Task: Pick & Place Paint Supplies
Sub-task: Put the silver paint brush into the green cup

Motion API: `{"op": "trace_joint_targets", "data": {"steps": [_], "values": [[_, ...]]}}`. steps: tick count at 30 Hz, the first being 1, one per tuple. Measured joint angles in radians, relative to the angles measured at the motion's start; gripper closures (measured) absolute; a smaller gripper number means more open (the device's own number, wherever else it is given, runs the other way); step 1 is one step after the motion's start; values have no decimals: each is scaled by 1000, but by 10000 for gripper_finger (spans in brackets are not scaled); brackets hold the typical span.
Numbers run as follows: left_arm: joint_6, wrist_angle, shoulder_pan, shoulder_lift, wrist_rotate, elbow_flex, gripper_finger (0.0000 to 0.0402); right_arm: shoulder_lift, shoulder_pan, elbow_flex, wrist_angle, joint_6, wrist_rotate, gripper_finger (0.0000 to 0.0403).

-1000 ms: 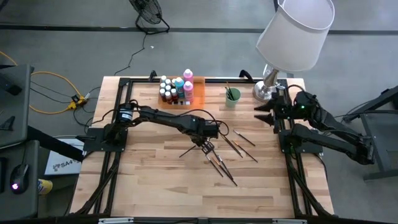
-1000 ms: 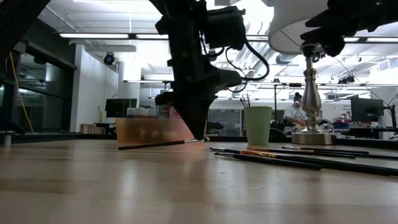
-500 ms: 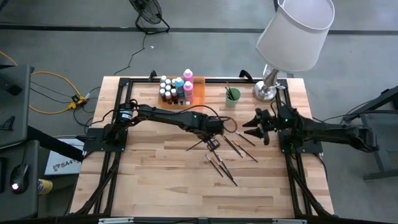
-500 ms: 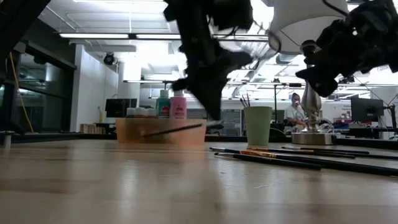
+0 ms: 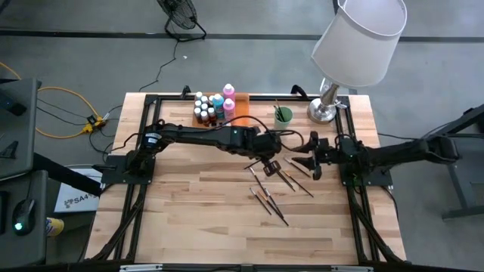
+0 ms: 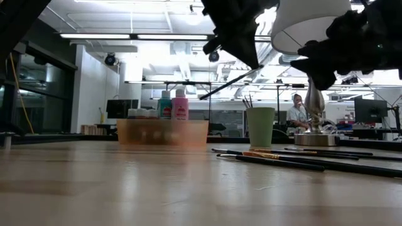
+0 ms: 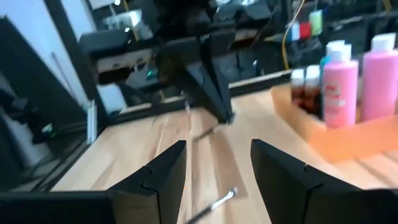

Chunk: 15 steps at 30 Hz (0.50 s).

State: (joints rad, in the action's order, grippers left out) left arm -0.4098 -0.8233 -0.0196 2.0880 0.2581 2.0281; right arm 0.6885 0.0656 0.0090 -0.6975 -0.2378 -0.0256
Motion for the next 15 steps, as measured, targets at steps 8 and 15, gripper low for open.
{"op": "trace_joint_targets", "data": {"steps": [8, 15], "values": [[13, 21, 0, 0, 0, 2, 402, 147, 2, 29, -111, 15, 20, 229], [13, 23, 0, 0, -1, 2, 402, 307, 2, 136, -116, 59, 10, 229]]}}
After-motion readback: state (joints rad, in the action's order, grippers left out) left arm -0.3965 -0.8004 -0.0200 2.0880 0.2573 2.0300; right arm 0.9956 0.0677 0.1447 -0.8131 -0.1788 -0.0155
